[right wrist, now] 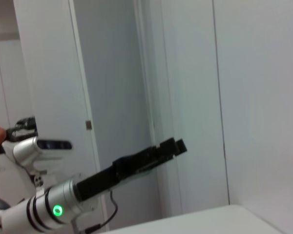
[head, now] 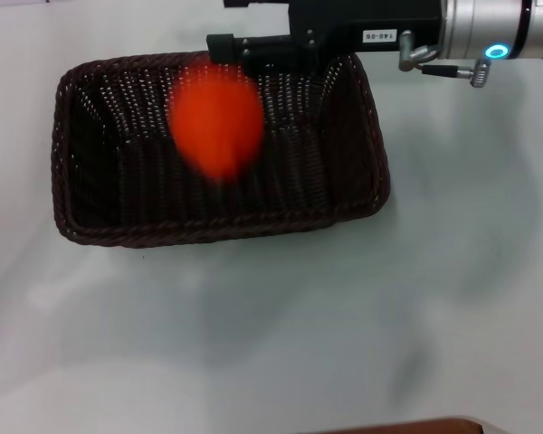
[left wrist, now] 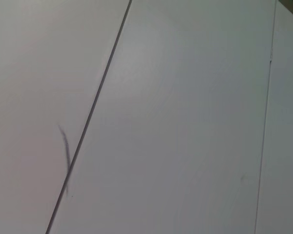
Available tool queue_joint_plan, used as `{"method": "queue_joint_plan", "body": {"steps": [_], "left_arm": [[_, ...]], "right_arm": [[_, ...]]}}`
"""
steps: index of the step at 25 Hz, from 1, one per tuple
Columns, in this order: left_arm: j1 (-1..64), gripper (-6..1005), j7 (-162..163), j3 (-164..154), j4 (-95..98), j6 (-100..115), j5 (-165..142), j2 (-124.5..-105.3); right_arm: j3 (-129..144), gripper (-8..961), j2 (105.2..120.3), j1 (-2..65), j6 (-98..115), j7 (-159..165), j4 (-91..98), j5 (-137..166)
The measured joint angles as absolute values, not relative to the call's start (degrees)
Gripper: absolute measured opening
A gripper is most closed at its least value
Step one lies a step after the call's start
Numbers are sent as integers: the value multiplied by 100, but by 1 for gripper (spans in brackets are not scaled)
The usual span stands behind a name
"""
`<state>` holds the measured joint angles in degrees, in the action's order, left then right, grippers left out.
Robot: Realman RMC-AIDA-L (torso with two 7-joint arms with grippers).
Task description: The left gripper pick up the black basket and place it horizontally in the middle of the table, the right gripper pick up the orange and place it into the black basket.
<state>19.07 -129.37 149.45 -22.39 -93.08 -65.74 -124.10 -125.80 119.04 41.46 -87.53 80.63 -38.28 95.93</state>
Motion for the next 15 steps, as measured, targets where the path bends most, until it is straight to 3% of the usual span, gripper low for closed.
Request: {"method": "queue_joint_plan", "body": {"steps": [7, 13, 15], "left_arm": [[1907, 524, -12937, 14940, -2218, -9381, -6555, -12417], [1866, 523, -12961, 14953, -2118, -9397, -6310, -12413], [1813, 522, -12983, 14957, -2114, -9397, -6063, -12412]], "right_arm": [[-12646, 801, 11920, 3909, -8765, 7822, -3799, 9023], [-12702, 946, 11947, 3399, -8977, 6507, -2914, 6638], [-12705, 946, 11956, 3325, -9134, 5958, -2486, 5953]]}}
